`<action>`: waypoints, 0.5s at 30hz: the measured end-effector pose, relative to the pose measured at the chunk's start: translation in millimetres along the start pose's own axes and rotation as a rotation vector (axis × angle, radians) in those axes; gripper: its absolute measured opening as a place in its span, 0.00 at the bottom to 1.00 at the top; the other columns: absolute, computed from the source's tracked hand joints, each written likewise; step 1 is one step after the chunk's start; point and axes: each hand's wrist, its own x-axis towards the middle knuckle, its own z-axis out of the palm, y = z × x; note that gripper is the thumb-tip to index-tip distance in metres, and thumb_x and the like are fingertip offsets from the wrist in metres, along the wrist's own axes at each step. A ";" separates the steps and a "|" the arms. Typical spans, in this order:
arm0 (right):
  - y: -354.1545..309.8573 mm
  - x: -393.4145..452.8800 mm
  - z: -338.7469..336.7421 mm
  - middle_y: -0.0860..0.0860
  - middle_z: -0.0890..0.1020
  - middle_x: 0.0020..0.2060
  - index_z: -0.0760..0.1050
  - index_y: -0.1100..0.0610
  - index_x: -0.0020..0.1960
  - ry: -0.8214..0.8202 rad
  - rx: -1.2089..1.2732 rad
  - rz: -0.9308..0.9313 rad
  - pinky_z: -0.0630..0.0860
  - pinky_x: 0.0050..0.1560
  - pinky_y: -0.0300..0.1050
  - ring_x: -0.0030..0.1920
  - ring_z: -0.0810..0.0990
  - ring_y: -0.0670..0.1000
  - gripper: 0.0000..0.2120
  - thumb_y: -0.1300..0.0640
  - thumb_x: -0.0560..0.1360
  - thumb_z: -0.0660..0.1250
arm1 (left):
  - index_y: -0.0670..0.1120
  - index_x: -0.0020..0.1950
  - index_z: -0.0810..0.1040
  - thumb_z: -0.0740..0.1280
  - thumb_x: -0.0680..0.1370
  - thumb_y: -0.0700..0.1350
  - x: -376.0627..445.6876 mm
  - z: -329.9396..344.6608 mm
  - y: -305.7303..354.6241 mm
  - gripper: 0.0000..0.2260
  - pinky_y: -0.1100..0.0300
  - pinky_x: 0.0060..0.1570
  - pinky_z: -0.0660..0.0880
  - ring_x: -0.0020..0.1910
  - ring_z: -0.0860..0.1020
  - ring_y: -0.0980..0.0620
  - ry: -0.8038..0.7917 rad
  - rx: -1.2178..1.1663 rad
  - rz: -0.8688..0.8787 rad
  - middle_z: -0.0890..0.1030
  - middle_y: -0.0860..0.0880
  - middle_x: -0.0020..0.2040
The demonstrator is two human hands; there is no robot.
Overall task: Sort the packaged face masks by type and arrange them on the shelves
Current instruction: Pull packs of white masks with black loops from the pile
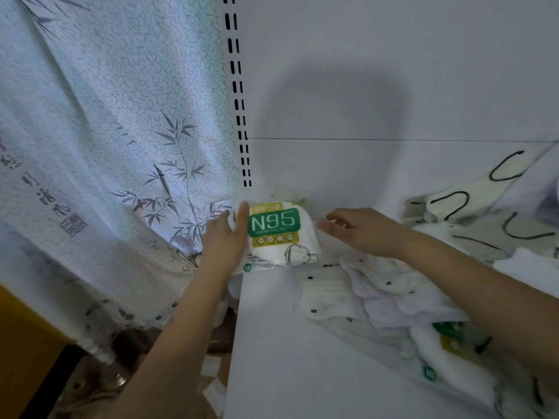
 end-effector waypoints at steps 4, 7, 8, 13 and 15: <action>27.2 -35.6 -17.0 0.45 0.53 0.79 0.41 0.42 0.79 -0.323 -0.498 -0.043 0.50 0.77 0.55 0.77 0.55 0.52 0.54 0.21 0.64 0.60 | 0.44 0.70 0.73 0.59 0.81 0.58 -47.7 -9.0 10.2 0.24 0.56 0.64 0.69 0.66 0.71 0.47 0.389 0.005 0.556 0.74 0.44 0.65; 51.2 -53.3 -12.9 0.43 0.56 0.77 0.43 0.43 0.79 -0.417 -0.433 -0.007 0.55 0.76 0.51 0.76 0.56 0.50 0.54 0.25 0.64 0.67 | 0.48 0.61 0.79 0.63 0.80 0.52 -77.6 2.9 24.1 0.14 0.56 0.50 0.77 0.50 0.77 0.55 0.094 0.043 0.832 0.78 0.53 0.51; 58.4 -55.1 -10.9 0.43 0.63 0.74 0.49 0.43 0.79 -0.365 -0.362 -0.037 0.60 0.74 0.48 0.74 0.62 0.49 0.49 0.29 0.67 0.68 | 0.51 0.62 0.79 0.63 0.79 0.55 -83.6 12.4 26.5 0.15 0.56 0.50 0.78 0.50 0.78 0.57 -0.065 0.156 0.859 0.78 0.56 0.52; 72.4 -65.2 -11.2 0.44 0.82 0.56 0.75 0.45 0.65 0.009 -0.150 -0.119 0.75 0.57 0.41 0.53 0.79 0.42 0.20 0.43 0.74 0.67 | 0.53 0.78 0.62 0.61 0.79 0.63 -98.3 58.3 25.7 0.30 0.55 0.73 0.62 0.73 0.64 0.48 -0.487 0.809 0.862 0.68 0.51 0.74; 76.0 -72.2 -8.9 0.42 0.83 0.45 0.79 0.45 0.52 0.087 -0.139 -0.157 0.75 0.48 0.43 0.44 0.79 0.41 0.15 0.38 0.76 0.59 | 0.54 0.75 0.66 0.61 0.81 0.58 -100.4 60.3 28.2 0.23 0.56 0.67 0.67 0.68 0.69 0.48 -0.420 0.808 0.925 0.74 0.51 0.68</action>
